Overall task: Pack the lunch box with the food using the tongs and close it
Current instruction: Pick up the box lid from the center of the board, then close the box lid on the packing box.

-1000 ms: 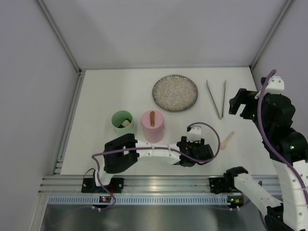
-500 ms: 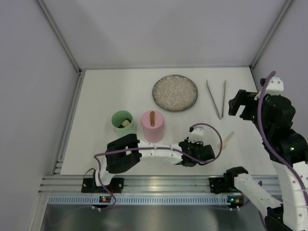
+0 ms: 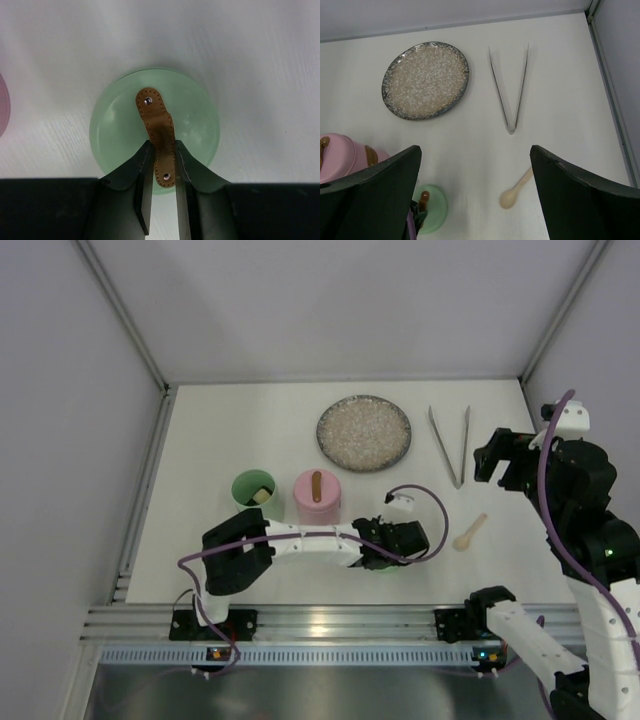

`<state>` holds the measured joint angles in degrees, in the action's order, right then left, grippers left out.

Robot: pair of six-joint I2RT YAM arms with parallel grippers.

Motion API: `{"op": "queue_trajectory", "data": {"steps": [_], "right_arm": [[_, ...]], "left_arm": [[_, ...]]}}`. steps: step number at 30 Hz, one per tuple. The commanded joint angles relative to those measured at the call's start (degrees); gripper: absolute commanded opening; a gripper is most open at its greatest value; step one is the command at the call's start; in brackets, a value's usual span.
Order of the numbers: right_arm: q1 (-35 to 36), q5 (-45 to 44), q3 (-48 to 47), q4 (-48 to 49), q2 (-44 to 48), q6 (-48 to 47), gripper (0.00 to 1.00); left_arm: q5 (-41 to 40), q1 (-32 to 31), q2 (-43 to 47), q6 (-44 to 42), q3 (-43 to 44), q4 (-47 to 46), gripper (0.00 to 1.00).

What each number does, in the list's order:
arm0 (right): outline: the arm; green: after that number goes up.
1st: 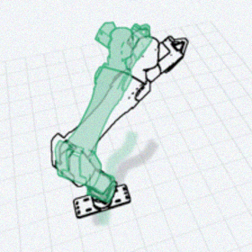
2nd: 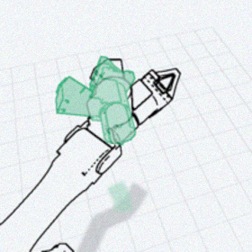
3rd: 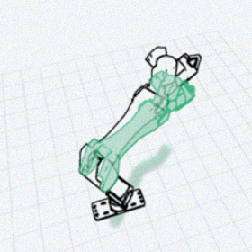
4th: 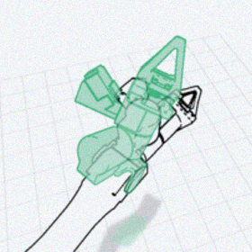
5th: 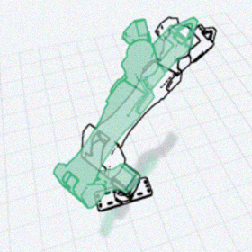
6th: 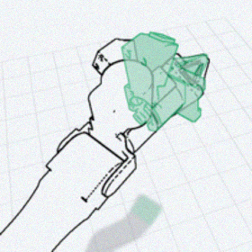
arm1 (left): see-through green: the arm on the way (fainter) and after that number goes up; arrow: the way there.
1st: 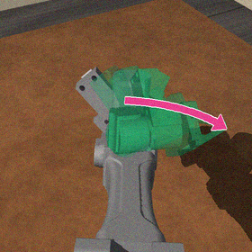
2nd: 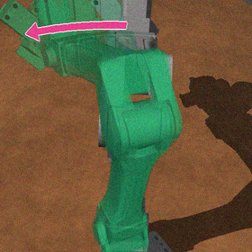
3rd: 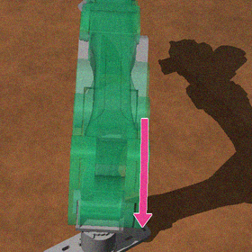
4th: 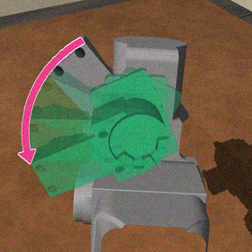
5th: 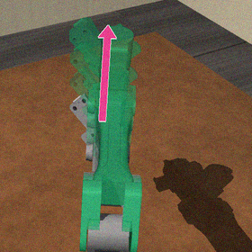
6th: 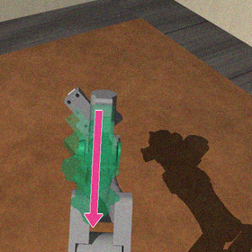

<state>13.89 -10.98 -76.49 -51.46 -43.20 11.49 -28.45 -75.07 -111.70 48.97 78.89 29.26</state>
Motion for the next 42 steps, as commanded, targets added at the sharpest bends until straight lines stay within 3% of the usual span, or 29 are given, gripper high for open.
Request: {"op": "queue_trajectory", "data": {"steps": [1, 9, 16, 24, 32, 42], "right_arm": [[0.8, 0.7, -0.9, 2.6, 0.0, -0.8, 0.91], [1.0, 0.8, -1.9, 2.3, -0.3, -0.9, 0.91], [0.9, 0.3, -2.8, 2.3, -1.0, -1.1, 0.91], [0.9, 0.6, -3.7, 2.5, -1.9, -1.1, 0.91], [0.9, 1.3, -4.4, 2.2, -2.5, -1.7, 0.91], [0.9, 3.3, -4.6, 2.9, -3.1, -1.9, 0.91]], "left_arm": [[1.2, -0.1, 4.8, -4.5, -0.6, 1.4, 0.15], [3.7, 0.0, 11.1, -6.8, -1.2, 1.5, 0.06], [4.4, 0.1, 20.7, -9.2, -2.5, 2.1, 0.05], [-3.5, 2.4, 29.0, -9.4, 3.5, 13.1, 0.01], [-1.3, 17.8, 39.1, -10.6, 0.7, 13.4, 0.0], [8.6, 41.8, 44.5, -11.4, -6.0, 11.4, 0.0]]}}
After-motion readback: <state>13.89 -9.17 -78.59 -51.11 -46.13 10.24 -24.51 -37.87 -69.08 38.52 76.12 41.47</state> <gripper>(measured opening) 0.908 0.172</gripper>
